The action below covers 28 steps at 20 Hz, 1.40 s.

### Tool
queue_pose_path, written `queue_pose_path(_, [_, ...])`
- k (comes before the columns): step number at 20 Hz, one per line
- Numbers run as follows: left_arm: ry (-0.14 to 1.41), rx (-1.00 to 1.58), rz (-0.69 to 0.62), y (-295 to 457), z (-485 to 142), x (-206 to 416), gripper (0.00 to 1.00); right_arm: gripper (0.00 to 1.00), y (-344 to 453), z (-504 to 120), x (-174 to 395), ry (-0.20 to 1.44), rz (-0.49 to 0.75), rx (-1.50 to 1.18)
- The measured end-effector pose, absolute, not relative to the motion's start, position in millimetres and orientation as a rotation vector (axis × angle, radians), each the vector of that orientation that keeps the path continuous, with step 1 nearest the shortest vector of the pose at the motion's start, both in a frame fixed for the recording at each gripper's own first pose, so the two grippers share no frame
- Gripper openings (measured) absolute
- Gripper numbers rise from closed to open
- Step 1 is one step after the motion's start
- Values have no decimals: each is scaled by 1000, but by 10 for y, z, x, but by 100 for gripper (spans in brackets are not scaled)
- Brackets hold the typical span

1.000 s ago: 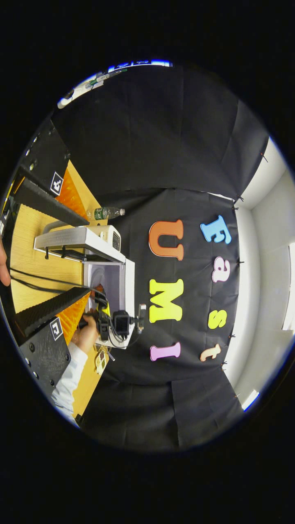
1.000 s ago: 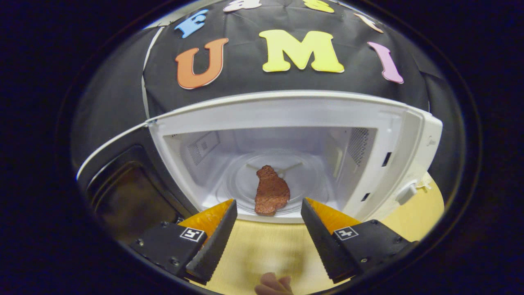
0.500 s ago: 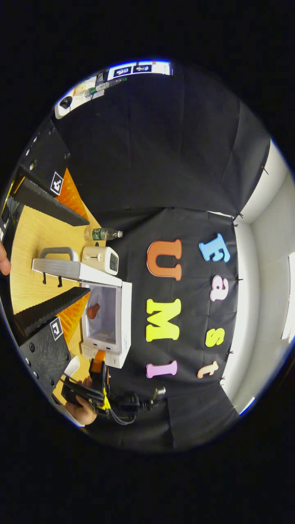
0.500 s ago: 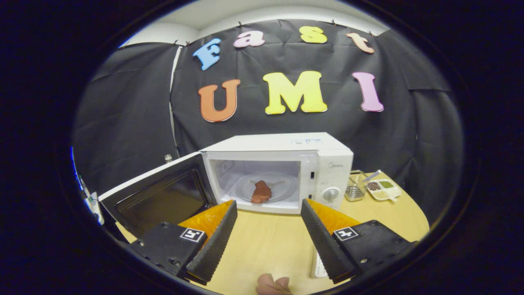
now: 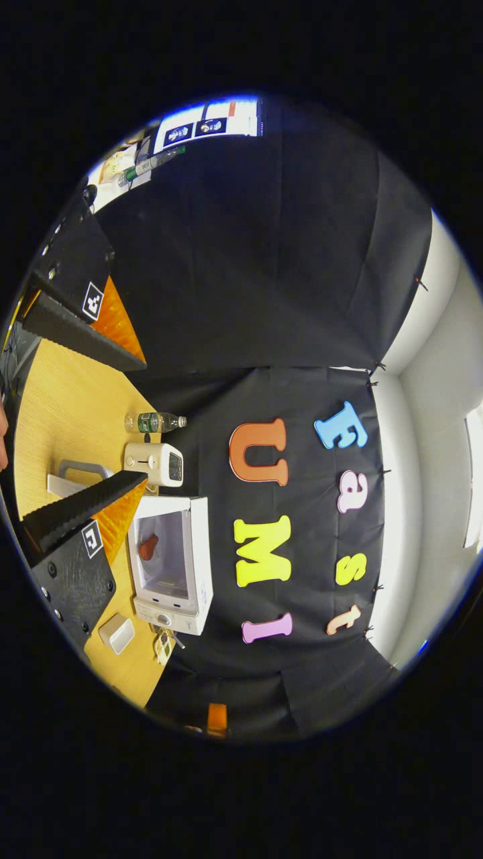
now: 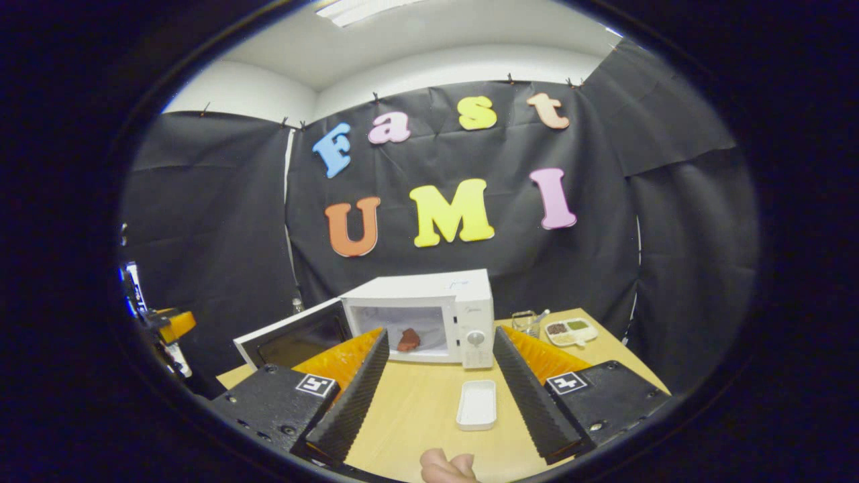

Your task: Open the microwave oven with the left hand, put the food in, and close the microwave oven.

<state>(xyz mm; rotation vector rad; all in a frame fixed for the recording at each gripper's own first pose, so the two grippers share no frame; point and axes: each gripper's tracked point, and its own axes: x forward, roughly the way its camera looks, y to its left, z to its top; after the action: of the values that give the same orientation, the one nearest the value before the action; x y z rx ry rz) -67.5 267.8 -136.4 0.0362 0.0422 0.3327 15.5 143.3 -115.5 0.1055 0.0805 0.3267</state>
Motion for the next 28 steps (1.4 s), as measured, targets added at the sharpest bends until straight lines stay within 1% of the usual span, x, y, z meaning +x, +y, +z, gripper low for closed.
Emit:
queue_pose_path(1, [48,37,330,2721,-1433,-660,92,99,1324,-1033,62,58,331,105])
queue_pose_path(2, [56,34,329,2751,-1481,-635,87,99,1218,-948,-33,38,330,100])
queue_pose_path(3, [64,21,319,2788,-1549,-575,86,99,1110,-867,-115,21,325,96])
queue_pose_path(4, [82,-7,295,2777,-1636,-538,69,99,1007,-816,-180,5,322,98])
queue_pose_path(6, [101,-51,273,2792,-1798,-447,78,99,862,-759,-294,-14,323,105])
queue_pose_path(7, [104,-64,261,2827,-1891,-387,64,99,799,-749,-343,-21,321,106])
queue_pose_path(10, [101,-90,229,2860,-2081,-256,1,99,631,-726,-390,-40,304,102])
queue_pose_path(11, [114,-80,216,2858,-2174,-217,13,99,597,-725,-393,-44,300,97])
queue_pose_path(12, [132,-80,202,2863,-2277,-178,1,99,580,-745,-400,-42,297,93])
queue_pose_path(13, [145,-95,176,2826,-2359,-135,1,99,567,-753,-402,-42,298,93])
queue_pose_path(14, [149,-117,182,2868,-2420,-53,1,99,564,-764,-394,-40,298,95])
queue_pose_path(15, [163,-142,180,2859,-2482,-18,11,99,552,-781,-397,-36,300,97])
queue_pose_path(16, [167,-167,162,2850,-2527,33,0,99,554,-794,-396,-33,305,100])
queue_pose_path(21, [189,-197,137,2820,-2798,235,0,99,537,-763,-472,-19,315,109])
queue_pose_path(22, [194,-188,123,2762,-2830,269,11,99,529,-750,-476,-18,314,110])
queue_pose_path(23, [198,-177,103,2688,-2840,297,0,99,520,-752,-475,-17,311,108])
queue_pose_path(28, [190,-126,59,2553,-2836,344,0,99,473,-757,-503,-15,304,108])
